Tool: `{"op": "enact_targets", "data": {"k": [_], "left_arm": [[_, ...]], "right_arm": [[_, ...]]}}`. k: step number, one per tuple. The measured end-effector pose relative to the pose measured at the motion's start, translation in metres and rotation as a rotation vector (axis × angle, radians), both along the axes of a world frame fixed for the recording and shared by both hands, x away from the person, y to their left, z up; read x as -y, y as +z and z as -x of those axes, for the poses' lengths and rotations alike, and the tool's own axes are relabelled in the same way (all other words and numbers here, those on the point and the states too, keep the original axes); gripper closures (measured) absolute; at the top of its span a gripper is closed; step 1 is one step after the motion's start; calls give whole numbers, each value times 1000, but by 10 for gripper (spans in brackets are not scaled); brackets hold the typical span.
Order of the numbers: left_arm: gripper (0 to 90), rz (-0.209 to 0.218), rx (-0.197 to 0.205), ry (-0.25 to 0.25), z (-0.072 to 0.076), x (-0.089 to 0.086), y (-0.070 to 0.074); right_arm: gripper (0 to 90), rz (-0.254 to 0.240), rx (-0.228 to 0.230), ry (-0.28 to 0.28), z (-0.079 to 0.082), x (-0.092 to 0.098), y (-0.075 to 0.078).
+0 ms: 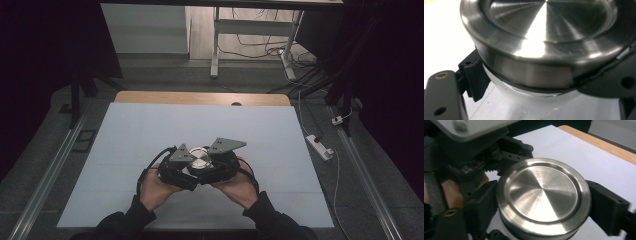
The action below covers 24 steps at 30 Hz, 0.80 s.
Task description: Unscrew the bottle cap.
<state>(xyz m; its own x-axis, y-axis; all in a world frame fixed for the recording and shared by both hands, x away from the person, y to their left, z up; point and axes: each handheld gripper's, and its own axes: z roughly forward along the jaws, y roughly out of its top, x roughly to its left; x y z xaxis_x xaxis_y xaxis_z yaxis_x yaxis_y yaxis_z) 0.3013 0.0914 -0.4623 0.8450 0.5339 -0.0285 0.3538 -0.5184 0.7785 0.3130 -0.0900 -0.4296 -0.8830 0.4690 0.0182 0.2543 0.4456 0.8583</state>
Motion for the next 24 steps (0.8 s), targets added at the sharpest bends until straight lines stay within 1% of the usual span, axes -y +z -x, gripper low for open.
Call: {"op": "enact_targets", "data": {"k": [2, 3, 5, 6, 7, 8, 9, 10, 11, 13, 14, 15, 16, 17, 19, 20, 21, 22, 23, 24], "left_arm": [[154, 9, -4, -23, -1, -1, 0], [154, 28, -13, -50, -2, -3, 0], [154, 39, -18, -94, -3, -6, 0], [154, 50, -24, -114, -3, -6, 0], [154, 59, -32, -148, -4, -8, 0], [154, 66, -36, -164, -4, -9, 0], [154, 74, -39, -188, -5, -10, 0], [154, 74, -39, -188, -5, -10, 0], [154, 89, -50, -237, -5, -11, 0], [154, 98, -57, -278, -5, -11, 0], [154, 98, -57, -278, -5, -11, 0], [154, 107, -58, -322, -4, -11, -1], [154, 107, -58, -322, -4, -11, -1], [154, 112, -66, -357, -4, -9, -2], [154, 105, -63, -361, -4, -9, -3], [154, 106, -63, -351, -4, -8, -3], [154, 93, -57, -326, -5, -8, -3], [154, 93, -54, -301, -5, -8, -3], [154, 93, -54, -301, -5, -8, -3], [154, 90, -51, -268, -5, -9, -3]], "right_arm": [[177, -2, -8, 21, -1, 1, 1], [178, -3, -9, 31, -1, 2, 1], [178, -10, -17, 75, -4, 5, 2], [179, -18, -30, 97, -5, 6, 2], [179, -28, -41, 122, -6, 8, 2], [179, -39, -50, 160, -8, 10, 3], [179, -42, -54, 181, -9, 11, 3], [179, -41, -56, 209, -10, 12, 3], [179, -43, -63, 248, -11, 14, 4], [179, -46, -66, 297, -12, 16, 4], [179, -46, -71, 324, -13, 18, 4], [179, -48, -75, 365, -14, 19, 4], [178, -49, -79, 384, -14, 20, 4], [177, -55, -90, 409, -15, 21, 3], [173, -39, -96, 428, -15, 22, 4], [163, -27, -91, 418, -15, 21, 4], [136, -16, -85, 391, -14, 21, 5], [99, -15, -87, 372, -14, 21, 5], [99, -15, -87, 372, -14, 21, 5], [75, -19, -91, 350, -14, 21, 6]]}}
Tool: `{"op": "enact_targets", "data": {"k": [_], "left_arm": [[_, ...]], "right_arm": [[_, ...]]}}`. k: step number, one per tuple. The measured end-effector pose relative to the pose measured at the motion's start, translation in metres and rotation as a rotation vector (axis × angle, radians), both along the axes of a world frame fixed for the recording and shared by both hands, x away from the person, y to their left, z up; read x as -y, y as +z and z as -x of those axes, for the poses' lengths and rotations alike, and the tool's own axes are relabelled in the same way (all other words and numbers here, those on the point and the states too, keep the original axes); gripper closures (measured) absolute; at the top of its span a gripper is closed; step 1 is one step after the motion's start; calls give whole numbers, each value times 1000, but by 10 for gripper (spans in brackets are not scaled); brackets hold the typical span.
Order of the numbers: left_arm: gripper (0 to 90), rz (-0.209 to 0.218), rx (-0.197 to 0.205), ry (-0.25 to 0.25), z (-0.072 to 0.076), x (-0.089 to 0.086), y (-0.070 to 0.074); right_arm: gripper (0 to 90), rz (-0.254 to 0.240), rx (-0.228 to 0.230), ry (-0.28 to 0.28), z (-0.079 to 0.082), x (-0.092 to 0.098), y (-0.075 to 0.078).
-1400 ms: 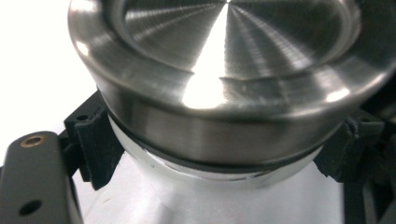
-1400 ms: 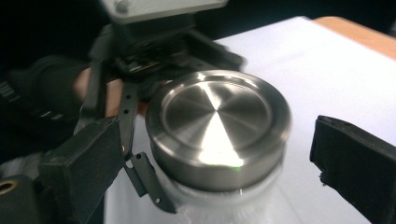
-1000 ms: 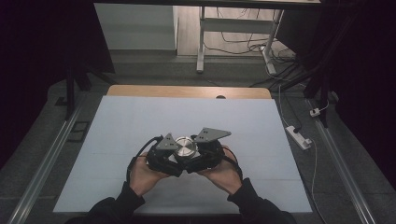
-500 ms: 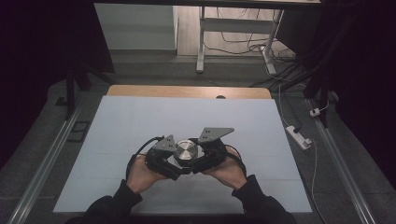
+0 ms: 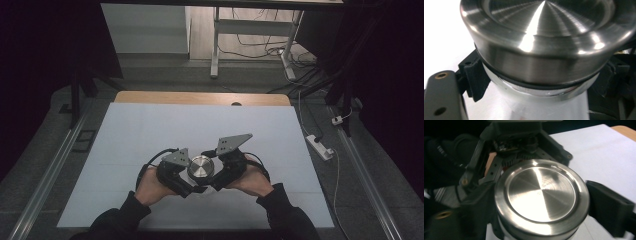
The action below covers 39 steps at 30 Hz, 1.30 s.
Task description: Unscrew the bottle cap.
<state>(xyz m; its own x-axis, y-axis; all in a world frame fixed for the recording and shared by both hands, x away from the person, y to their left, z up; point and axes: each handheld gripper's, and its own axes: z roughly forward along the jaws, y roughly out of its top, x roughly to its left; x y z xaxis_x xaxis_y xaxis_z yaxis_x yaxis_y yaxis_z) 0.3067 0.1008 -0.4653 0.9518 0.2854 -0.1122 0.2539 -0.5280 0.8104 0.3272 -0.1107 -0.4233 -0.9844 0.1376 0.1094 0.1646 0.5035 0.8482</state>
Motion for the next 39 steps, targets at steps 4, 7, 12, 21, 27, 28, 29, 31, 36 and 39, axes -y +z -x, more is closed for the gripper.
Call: {"op": "enact_targets", "data": {"k": [4, 7, 12, 21, 27, 28, 29, 31, 36, 39], "left_arm": [[154, -14, 9, 132, -2, -4, 1], [154, -39, 19, 194, 0, -1, 1], [154, -67, 28, 234, 2, 5, 2], [154, -52, 26, 182, 3, 5, 3], [154, 16, -10, 2, -1, -3, 3], [154, 26, -17, -10, -1, -3, 3], [154, 26, -17, -10, -1, -3, 3], [154, 29, -18, -31, -2, -3, 2], [154, 21, -16, -32, -2, -3, 1], [154, 16, -15, -35, -3, -3, 1]], "right_arm": [[38, -25, -26, -151, -1, 0, 5], [56, -13, -11, -240, 1, -4, 2], [94, 0, 37, -315, 8, -17, -6], [184, -22, 46, -290, 10, -16, -6], [186, -57, -5, -130, 3, -7, -4], [186, -67, -10, -96, 3, -6, -3], [186, -71, -12, -83, 2, -5, -3], [187, -66, -8, -61, 2, -4, -3], [188, -65, -8, -58, 1, -4, -4], [188, -67, -3, -59, 2, -4, -3]]}}
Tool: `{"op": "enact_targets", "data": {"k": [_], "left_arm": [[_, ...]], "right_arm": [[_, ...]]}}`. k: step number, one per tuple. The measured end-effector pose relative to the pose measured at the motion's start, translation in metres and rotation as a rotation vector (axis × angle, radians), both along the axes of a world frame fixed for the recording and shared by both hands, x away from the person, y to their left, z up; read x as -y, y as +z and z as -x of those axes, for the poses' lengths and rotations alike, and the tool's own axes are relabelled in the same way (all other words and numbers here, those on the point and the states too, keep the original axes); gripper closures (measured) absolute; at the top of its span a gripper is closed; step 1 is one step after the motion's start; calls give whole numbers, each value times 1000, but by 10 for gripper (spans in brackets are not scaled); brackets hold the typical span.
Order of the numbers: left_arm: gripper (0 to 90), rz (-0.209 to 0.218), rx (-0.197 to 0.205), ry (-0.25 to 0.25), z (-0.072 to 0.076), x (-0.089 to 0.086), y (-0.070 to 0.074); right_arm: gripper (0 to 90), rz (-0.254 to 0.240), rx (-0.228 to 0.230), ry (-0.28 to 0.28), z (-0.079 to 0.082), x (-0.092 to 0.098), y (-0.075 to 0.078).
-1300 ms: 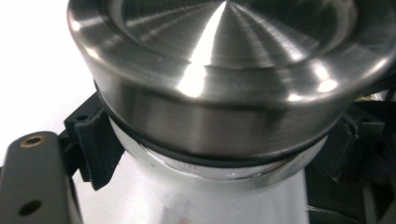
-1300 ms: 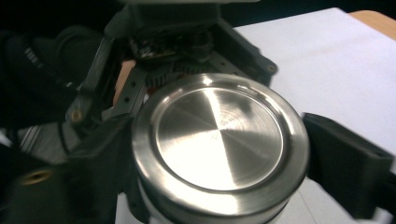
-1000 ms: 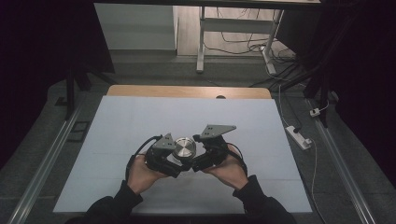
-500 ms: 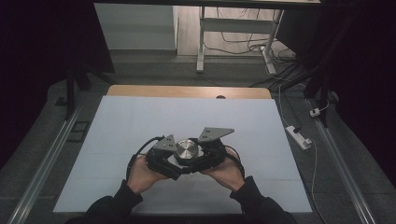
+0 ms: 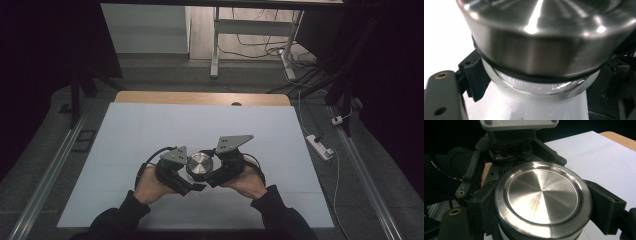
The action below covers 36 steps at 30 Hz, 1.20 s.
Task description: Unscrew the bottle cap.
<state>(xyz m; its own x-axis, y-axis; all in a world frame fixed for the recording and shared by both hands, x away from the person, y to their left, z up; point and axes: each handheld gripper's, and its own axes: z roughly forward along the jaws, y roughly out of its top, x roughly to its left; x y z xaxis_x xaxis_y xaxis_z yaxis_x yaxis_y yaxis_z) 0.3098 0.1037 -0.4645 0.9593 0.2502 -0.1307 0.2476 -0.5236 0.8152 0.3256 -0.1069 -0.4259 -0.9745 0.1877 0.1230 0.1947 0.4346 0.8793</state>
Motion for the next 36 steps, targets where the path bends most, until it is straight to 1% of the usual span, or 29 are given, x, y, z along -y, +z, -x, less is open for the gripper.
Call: {"op": "enact_targets", "data": {"k": [5, 16, 21, 22, 23, 28, 29, 33, 36], "left_arm": [[154, -2, -3, 13, -1, 0, -1], [154, -25, 2, 31, -3, 0, -4], [154, -23, 1, 55, -5, -2, -5], [154, -28, 5, 67, -6, -3, -5], [154, -35, 8, 67, -6, -4, -5], [155, -40, 10, 92, -8, -5, -6], [155, -51, 15, 98, -9, -6, -6], [155, -47, 11, 120, -11, -7, -8], [154, -50, 12, 128, -13, -9, -8]], "right_arm": [[188, -10, 12, -13, 0, 2, 3], [188, -18, 30, -31, 1, 4, 9], [188, -20, 33, -43, 1, 6, 11], [188, -21, 34, -45, 2, 7, 12], [188, -21, 35, -47, 2, 7, 13], [188, -24, 39, -48, 3, 9, 15], [188, -23, 39, -48, 4, 9, 15], [188, -21, 40, -49, 5, 10, 15], [188, -20, 38, -50, 5, 11, 15]]}}
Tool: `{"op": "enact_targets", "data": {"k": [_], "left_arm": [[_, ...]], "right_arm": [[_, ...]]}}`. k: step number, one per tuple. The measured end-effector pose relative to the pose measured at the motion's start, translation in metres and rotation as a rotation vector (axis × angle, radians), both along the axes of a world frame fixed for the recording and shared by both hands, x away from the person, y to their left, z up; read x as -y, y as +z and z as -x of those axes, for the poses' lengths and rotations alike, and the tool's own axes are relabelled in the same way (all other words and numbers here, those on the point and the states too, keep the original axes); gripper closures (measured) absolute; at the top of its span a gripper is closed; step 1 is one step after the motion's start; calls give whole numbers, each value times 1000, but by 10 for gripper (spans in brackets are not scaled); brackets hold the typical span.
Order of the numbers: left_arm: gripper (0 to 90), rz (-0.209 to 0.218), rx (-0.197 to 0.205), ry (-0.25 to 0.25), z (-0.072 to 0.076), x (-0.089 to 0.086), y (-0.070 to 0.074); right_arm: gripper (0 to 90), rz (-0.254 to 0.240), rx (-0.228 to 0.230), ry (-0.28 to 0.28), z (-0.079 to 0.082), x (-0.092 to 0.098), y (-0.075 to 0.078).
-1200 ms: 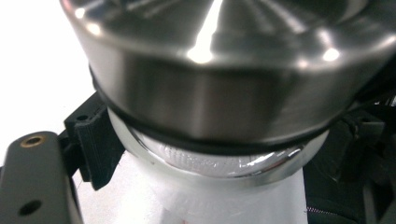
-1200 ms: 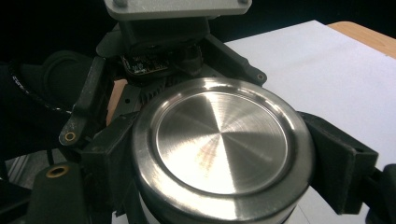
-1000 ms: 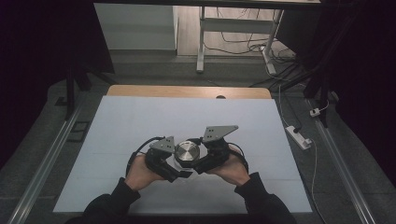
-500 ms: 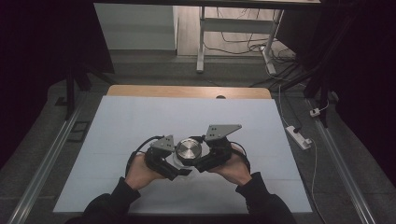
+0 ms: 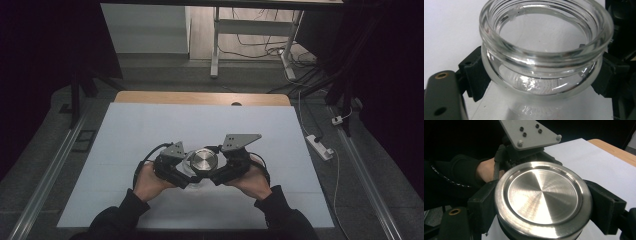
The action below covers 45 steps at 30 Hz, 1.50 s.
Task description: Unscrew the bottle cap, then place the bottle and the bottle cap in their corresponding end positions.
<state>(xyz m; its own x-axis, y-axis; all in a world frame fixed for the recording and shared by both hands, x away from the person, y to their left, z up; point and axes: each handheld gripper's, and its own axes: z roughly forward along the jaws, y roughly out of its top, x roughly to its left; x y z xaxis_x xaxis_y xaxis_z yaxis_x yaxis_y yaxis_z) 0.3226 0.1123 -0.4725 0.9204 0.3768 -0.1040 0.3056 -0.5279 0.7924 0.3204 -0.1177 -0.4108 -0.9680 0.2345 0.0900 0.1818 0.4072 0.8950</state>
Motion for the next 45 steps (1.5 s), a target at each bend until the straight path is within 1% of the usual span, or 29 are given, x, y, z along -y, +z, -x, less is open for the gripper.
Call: {"op": "enact_targets", "data": {"k": [3, 10, 16, 22, 27, 30, 35, 45], "left_arm": [[154, 9, -2, 23, -2, -2, 0], [155, 10, 3, 48, -6, -6, 0], [154, 14, 4, 79, -10, -10, -1], [155, 7, 10, 98, -14, -13, 0], [155, 9, 11, 112, -16, -14, 0], [155, 11, 12, 122, -19, -16, 1], [154, 15, 19, 140, -22, -16, 3], [154, 15, 33, 149, -33, -11, 4]], "right_arm": [[188, 0, -2, 0, 1, 1, -1], [188, 10, 3, 0, 4, 1, -1], [188, 16, 5, -3, 6, 2, -1], [188, 25, -1, -6, 8, 2, -4], [188, 31, 6, -5, 10, 2, -6], [187, 34, 10, -6, 12, 2, -8], [187, 41, 1, -6, 15, 2, -14], [187, 48, -15, -4, 19, 4, -25]]}}
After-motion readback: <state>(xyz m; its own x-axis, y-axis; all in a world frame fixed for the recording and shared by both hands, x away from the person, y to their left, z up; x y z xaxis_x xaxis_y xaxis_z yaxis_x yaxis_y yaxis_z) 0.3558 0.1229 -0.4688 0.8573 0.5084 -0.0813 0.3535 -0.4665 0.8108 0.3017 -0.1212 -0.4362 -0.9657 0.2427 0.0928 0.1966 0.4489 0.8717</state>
